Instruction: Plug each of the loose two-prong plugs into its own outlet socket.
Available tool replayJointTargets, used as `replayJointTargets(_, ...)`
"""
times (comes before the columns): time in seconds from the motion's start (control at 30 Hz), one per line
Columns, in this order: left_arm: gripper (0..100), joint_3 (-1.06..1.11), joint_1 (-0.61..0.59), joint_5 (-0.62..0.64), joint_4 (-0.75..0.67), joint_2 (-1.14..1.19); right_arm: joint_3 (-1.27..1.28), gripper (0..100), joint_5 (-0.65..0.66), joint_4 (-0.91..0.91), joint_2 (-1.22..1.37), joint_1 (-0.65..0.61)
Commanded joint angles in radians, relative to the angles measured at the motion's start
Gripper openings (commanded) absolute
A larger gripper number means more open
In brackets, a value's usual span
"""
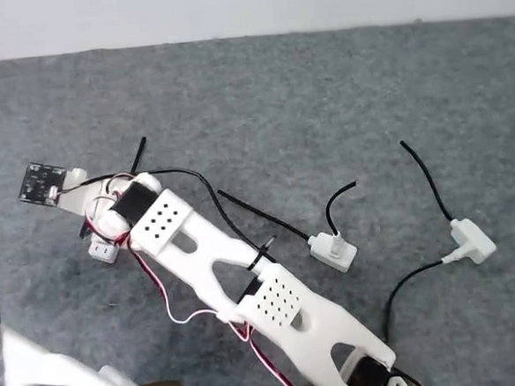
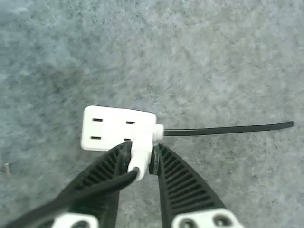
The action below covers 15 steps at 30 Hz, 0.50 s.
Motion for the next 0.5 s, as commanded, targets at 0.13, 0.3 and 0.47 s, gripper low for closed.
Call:
replayJointTargets(0.13,35,-0.008,0.003,0.011,-0.021,-0.006,-0.014,0.8,0.006,-0.021,-0.082,-0.004)
replayJointTargets(0.3,35,-0.008,0.003,0.011,-0.021,-0.006,-0.015,0.8,0.006,-0.027,-0.059,-0.027)
replayJointTargets(0.47,35,-0.008,0.002,0.011,-0.021,-0.006,-0.017,0.8,-0.006,-0.019,-0.065,-0.030)
